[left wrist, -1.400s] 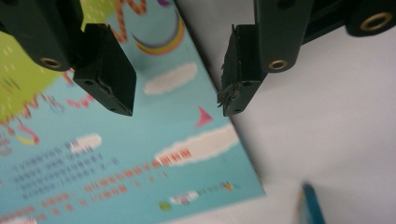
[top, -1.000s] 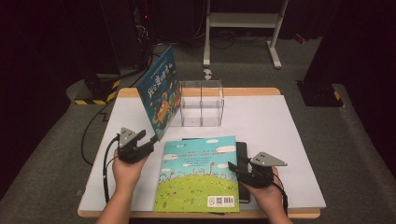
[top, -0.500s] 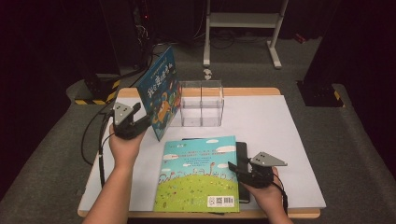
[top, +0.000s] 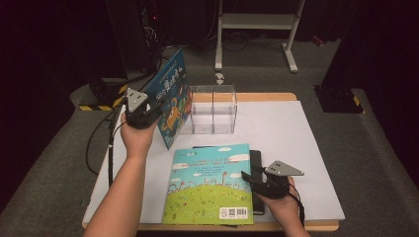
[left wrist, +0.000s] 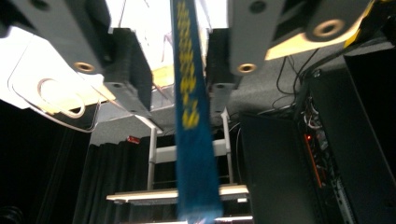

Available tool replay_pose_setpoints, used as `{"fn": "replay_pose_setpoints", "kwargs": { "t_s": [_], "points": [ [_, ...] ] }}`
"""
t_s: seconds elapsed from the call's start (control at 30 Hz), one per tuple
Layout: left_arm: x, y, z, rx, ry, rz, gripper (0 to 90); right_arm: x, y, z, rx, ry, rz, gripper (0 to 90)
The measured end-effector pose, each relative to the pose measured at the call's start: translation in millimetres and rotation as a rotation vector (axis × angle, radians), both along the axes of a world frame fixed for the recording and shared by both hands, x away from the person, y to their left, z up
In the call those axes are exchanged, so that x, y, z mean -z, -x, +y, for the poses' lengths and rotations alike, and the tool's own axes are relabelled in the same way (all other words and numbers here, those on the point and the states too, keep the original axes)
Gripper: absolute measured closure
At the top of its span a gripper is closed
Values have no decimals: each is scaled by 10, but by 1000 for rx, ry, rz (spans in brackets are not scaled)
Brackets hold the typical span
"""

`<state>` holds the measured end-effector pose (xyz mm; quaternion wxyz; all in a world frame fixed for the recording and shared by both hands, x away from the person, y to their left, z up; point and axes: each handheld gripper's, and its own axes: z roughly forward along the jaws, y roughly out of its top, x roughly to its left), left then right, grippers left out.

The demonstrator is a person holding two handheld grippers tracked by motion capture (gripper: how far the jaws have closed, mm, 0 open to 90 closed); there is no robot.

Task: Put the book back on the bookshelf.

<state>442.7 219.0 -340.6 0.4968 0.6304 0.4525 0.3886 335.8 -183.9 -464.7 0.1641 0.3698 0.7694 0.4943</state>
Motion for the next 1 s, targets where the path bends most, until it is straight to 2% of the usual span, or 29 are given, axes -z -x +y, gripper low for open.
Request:
{"fn": "replay_pose_setpoints", "kwargs": {
  "t_s": [0.07,0.17,0.5,0.6,0.73,0.83,1.0],
  "points": [
    [-16,-15,-7,-4,5,-7,674,-1,1,0,-1,0,0,458],
    [-23,-24,-17,-18,5,-37,709,-1,2,-3,-3,-1,0,457],
    [2,-51,-64,6,15,-18,800,-2,1,-11,-4,-7,2,457],
    [5,-40,-94,-3,0,-25,811,-3,1,-11,-4,-7,2,457],
    [20,-23,-112,-34,-8,-38,812,-2,1,-15,-6,-8,1,457],
    [28,-18,-89,-58,11,-37,813,-3,5,-15,-5,-7,2,458],
    [37,-2,-97,-99,9,-41,810,-2,4,-18,-6,-8,2,457]
  ]
}}
